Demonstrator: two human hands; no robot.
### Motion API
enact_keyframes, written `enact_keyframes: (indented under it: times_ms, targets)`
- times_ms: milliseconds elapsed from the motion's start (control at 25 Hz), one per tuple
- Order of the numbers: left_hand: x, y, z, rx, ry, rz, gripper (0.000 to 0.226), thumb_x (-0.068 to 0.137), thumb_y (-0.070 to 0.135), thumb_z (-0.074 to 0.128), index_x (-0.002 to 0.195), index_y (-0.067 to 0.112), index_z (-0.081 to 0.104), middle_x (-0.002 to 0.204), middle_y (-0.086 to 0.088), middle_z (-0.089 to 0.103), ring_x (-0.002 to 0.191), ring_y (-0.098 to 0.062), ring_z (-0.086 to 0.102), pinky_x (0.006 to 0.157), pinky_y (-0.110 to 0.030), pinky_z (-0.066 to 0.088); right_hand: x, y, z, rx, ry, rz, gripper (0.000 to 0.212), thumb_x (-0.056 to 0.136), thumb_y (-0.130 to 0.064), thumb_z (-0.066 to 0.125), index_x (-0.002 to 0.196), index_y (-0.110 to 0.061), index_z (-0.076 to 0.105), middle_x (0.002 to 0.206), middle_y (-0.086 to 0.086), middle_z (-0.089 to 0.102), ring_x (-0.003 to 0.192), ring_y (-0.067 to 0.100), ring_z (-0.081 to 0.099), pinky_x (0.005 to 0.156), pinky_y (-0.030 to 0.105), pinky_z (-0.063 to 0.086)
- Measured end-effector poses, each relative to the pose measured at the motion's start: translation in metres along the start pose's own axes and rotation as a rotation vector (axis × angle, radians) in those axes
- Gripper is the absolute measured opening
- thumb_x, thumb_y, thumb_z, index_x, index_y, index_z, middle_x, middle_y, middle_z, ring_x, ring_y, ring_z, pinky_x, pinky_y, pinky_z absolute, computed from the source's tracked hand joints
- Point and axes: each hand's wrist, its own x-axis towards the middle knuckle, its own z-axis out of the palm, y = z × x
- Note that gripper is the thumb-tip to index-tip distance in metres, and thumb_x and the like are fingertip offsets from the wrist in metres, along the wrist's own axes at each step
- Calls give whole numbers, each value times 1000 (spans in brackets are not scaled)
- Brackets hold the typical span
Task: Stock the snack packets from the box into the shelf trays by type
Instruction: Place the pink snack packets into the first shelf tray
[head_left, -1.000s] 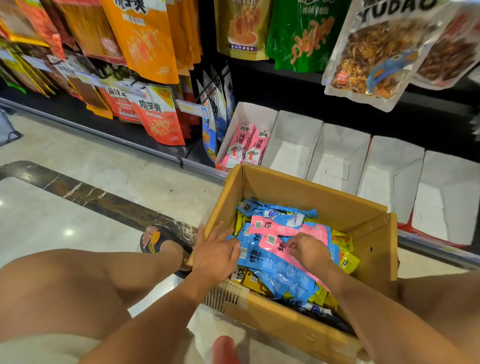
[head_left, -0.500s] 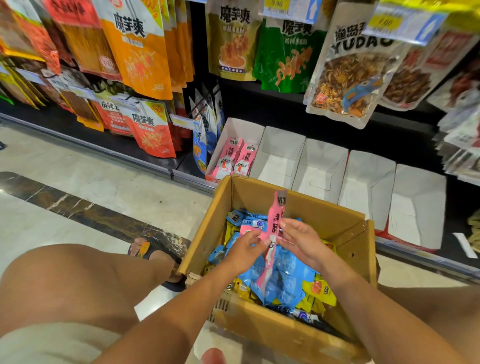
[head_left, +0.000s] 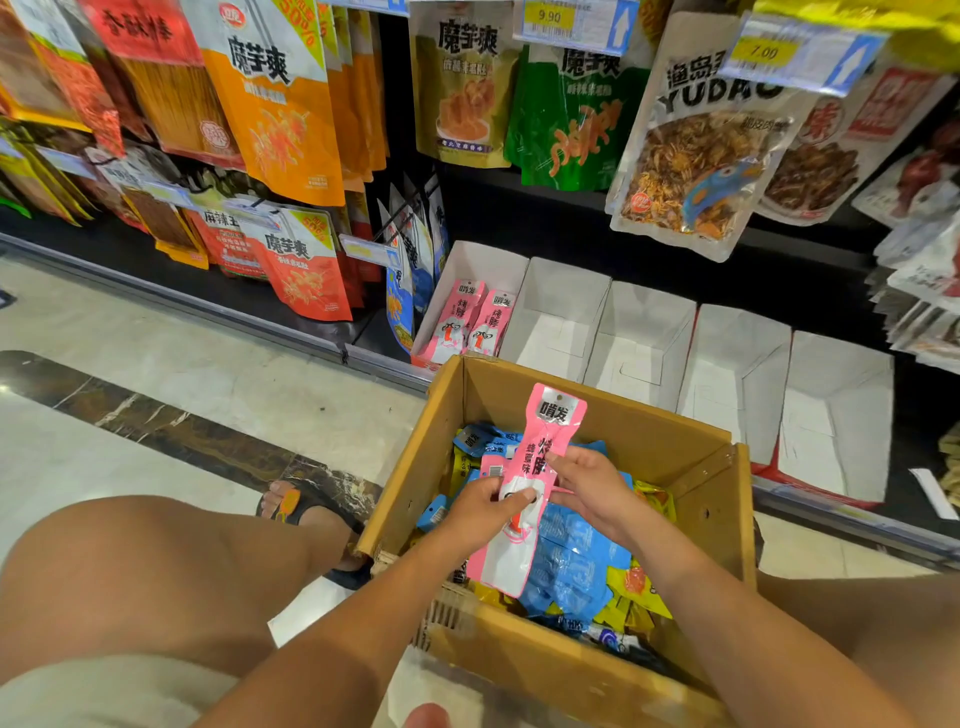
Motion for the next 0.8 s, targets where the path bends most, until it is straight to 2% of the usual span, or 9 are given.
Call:
enact_keyframes:
  times_ms: [80,160,280,400,520,640,800]
  targets:
    - [1,0,-1,-20,3,12,22,96,31,71,98,9,73,89,-16,73,79,-22,68,70,-34,56,6,3,2,-14,3,21,25,105,-17,49,116,-3,67,112,14,74,107,30,70,81,34,59]
    - [2,0,-2,-24,16,22,13,98,27,69,94,15,73,90,-17,73,79,-24,67,67,-31,56,9,4,4,13,13,36,27,104,-26,51,116,-8,68,112,11,74,107,29,71,86,38,59]
    - [8,-6,-9,-23,75,7,5,97,26,70,94,22,73,99,-15,76,88,-28,72,80,-44,59,17,5,-1,60,109,64,35,99,-45,55,117,-18,68,111,4,75,103,25,72,93,43,57]
    - [16,-17,-18,-35,166,-21,6,97,23,70,95,27,74,96,-5,78,91,-28,74,86,-51,59,32,15,-15,-32,257,70,32,99,-44,56,117,-19,66,113,0,71,95,19,71,95,42,55]
    - [17,-19,-23,-58,213,-45,10,98,22,68,96,31,72,96,-3,77,89,-25,73,81,-43,60,45,33,-26,-256,351,14,21,101,-33,57,110,-18,68,119,8,69,97,15,64,91,40,51]
    - [21,-24,-26,-62,229,-69,10,100,22,65,99,30,71,100,-5,76,89,-22,71,77,-33,56,59,54,-37,-597,330,5,19,99,-19,59,112,-13,71,121,8,70,100,16,62,87,29,47]
    - [27,-31,-27,-64,250,-103,15,100,24,65,113,23,71,104,-1,75,92,-19,71,76,-31,56,68,74,-45,-1204,255,-16,32,93,-16,55,120,-24,71,127,4,66,114,23,63,92,36,52]
